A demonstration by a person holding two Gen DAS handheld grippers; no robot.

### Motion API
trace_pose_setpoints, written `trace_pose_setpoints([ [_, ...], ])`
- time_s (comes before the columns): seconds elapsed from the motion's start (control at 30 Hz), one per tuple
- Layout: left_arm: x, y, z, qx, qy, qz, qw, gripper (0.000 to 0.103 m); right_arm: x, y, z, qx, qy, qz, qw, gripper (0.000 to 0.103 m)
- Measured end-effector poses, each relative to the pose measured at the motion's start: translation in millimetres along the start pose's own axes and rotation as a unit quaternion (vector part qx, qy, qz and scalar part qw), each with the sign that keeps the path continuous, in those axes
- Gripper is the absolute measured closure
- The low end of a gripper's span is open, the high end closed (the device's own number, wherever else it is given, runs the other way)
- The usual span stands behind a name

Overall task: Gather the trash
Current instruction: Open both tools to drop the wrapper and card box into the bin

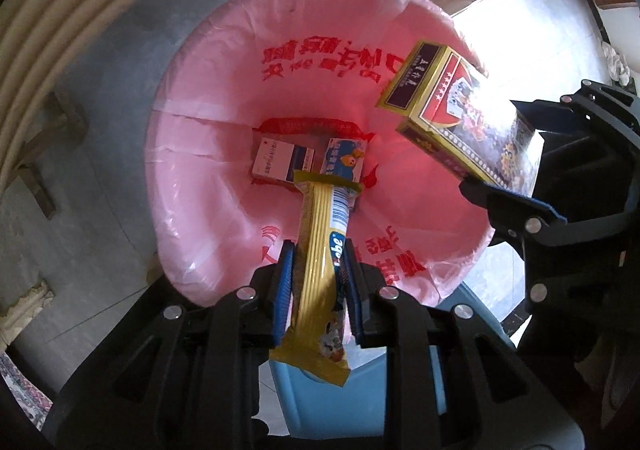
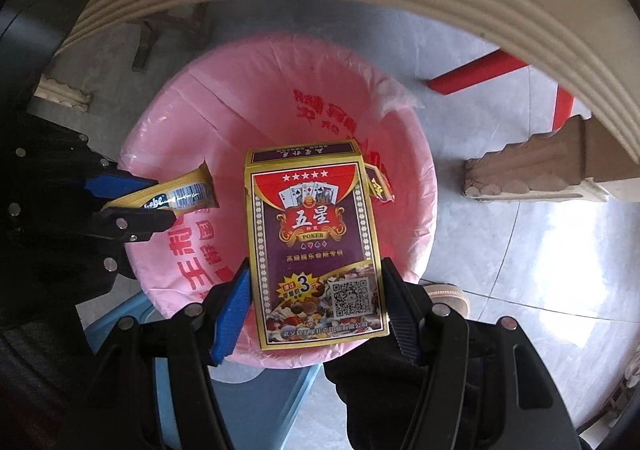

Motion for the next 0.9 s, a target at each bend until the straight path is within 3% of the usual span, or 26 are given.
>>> trace_pose_setpoints([
  [0.1,5.7,-1.8,4.0,0.002,0.004,0.004,1.0,0.08,3.8,-1.1,0.8,-0.002,0.004,0.003,1.0,0.042],
  [0.17,5.9,-1.8,6.3,0.002,0.005,0.006,1.0,0.072,5.0,-1.5,1.4,-0.004,0.004,0.005,1.0,0.041],
  [0.23,3.7,-0.9,6.9,0.002,0.001,0.014,0.9999,0.046,6.9,-0.9,1.7,-0.007,0.007,0.006,1.0,0.04],
  [0.27,2.3,-0.8,6.9,0.002,-0.002,0.017,0.9999,0.043,8.9,-0.5,1.6,-0.008,0.009,0.008,1.0,0.034],
  [0.3,0.8,-1.3,7.2,0.004,-0.005,0.019,0.9998,0.041,9.7,-0.6,2.0,-0.008,0.01,0.009,1.0,0.027],
  [0.33,0.5,-1.6,7.7,0.005,-0.005,0.02,0.9998,0.04,10.0,-0.1,1.8,-0.008,0.01,0.011,1.0,0.026],
  [0.47,2.2,2.6,8.1,0.0,0.0,0.031,0.9995,0.034,11.9,-0.3,1.5,-0.007,0.012,0.008,1.0,0.026],
  [0.9,3.4,9.3,10.0,-0.003,0.0,0.043,0.9991,0.032,13.6,-0.5,2.1,-0.005,0.014,0.006,1.0,0.026],
])
Point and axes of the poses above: each gripper's, at about its wrist camera, not at the fingertips, and x roughly the way its jaws point, y to its left, z to its top, the point moved 3 cm from there along x, roughly the way its jaws point, and after that the axes turned 2 degrees about z, right-handed, at the moved point
